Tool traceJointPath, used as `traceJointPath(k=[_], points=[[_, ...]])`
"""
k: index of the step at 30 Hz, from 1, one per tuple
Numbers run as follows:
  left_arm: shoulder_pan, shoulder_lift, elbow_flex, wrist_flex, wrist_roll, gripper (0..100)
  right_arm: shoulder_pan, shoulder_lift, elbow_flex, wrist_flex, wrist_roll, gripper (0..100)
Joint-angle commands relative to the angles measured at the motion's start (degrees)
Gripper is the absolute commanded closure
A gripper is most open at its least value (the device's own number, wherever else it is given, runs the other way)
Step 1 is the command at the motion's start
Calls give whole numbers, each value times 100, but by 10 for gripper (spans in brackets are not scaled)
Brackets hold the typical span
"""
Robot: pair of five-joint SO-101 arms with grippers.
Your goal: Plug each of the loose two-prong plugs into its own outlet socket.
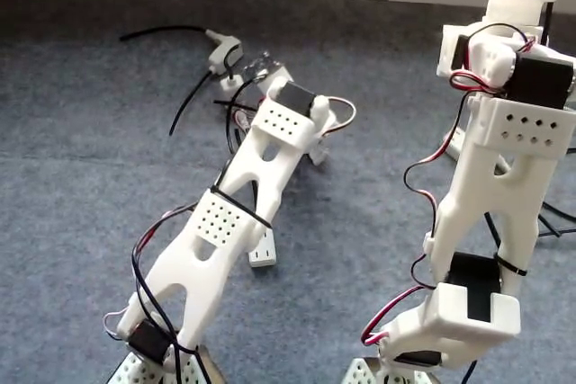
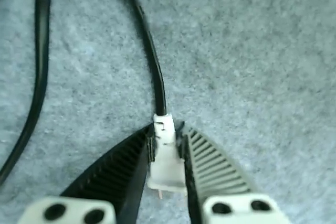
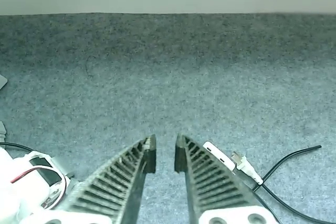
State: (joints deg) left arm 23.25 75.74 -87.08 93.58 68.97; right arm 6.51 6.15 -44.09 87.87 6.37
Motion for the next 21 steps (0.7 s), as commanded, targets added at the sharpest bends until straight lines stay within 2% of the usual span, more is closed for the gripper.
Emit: traceJointPath(k=[1, 8, 14, 18, 21], points=[[101, -40, -180, -18, 9, 983, 57, -92, -207, -84, -26, 919], [57, 312, -233, 18, 9, 992, 75, -101, -207, -92, -26, 919], [57, 295, -233, 510, -9, 988, 75, -101, -207, -127, -18, 919], [75, 207, -224, 712, -1160, 905, 75, -101, -207, -127, -18, 919], [127, 163, -189, 765, -1407, 856, 84, -101, -207, -127, -18, 919]])
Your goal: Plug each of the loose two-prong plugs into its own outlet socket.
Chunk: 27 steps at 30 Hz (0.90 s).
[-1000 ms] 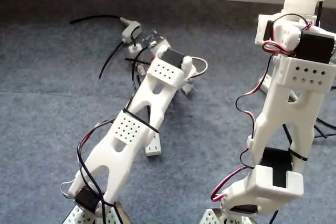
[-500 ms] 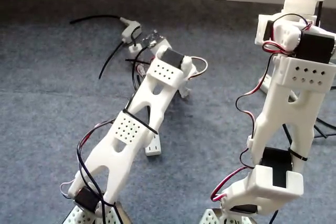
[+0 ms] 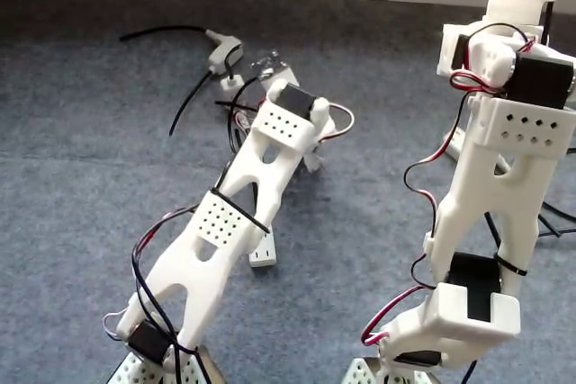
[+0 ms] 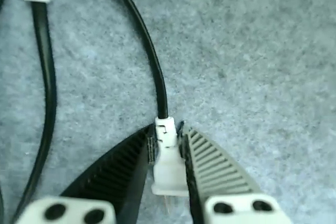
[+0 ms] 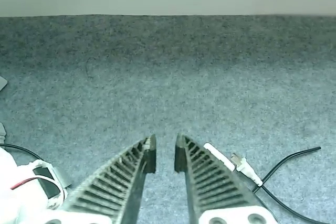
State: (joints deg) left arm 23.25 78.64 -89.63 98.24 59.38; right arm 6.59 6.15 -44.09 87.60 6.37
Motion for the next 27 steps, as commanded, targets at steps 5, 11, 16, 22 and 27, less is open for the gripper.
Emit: traceJointPath(k=[5, 11, 16, 22, 27], points=[[110, -145, 312, 299, -448, 859, 75, -101, -207, -101, -18, 919], [189, -154, -365, 290, -457, 857, 75, -101, -207, -101, -18, 919], [409, -277, -567, 167, -413, 857, 75, -101, -207, -101, -18, 919], [699, -541, -576, 141, -422, 857, 75, -101, -207, -101, -18, 919], [646, -690, -576, 158, -448, 857, 75, -101, -207, -101, -18, 919]])
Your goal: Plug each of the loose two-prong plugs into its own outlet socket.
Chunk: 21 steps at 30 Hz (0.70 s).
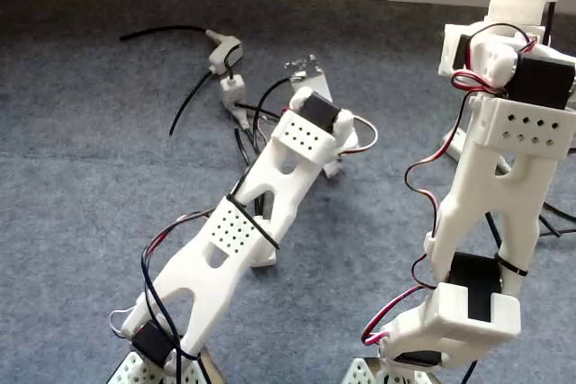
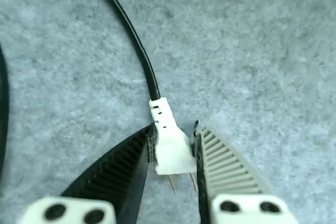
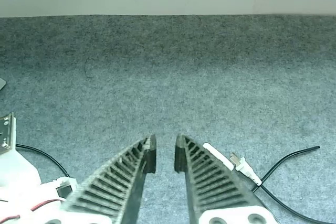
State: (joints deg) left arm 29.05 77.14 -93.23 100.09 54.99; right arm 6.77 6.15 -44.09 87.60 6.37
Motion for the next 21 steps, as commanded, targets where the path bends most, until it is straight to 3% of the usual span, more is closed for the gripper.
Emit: traceJointPath(k=[1, 8, 21], points=[[40, -576, -215, -9, -9, 857, 57, -101, -207, -101, -18, 919], [4, -611, 224, 114, -352, 859, 57, -101, -207, -101, -18, 919], [31, -637, -233, -185, -26, 857, 57, -101, -207, -101, -18, 919]])
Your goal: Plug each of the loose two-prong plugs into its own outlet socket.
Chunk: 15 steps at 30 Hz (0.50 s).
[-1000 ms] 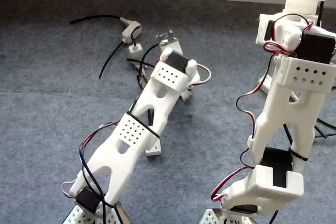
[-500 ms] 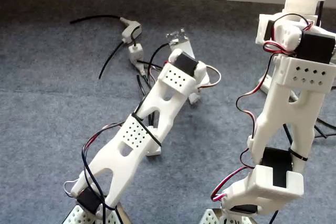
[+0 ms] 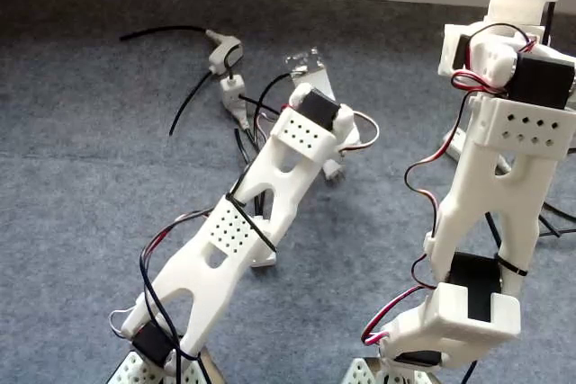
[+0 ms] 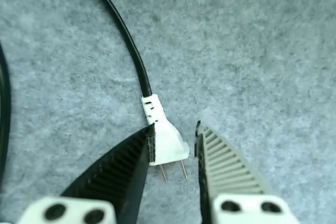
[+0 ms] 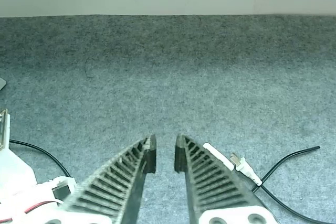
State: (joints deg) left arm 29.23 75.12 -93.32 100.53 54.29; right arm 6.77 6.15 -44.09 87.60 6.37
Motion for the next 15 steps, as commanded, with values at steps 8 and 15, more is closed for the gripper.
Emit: traceJointPath(k=[8, 15], points=[[75, -233, -207, -229, 44, 857, 57, -92, -207, -101, -18, 919], [233, 242, -224, -211, 62, 857, 92, -92, -207, -110, -18, 919]])
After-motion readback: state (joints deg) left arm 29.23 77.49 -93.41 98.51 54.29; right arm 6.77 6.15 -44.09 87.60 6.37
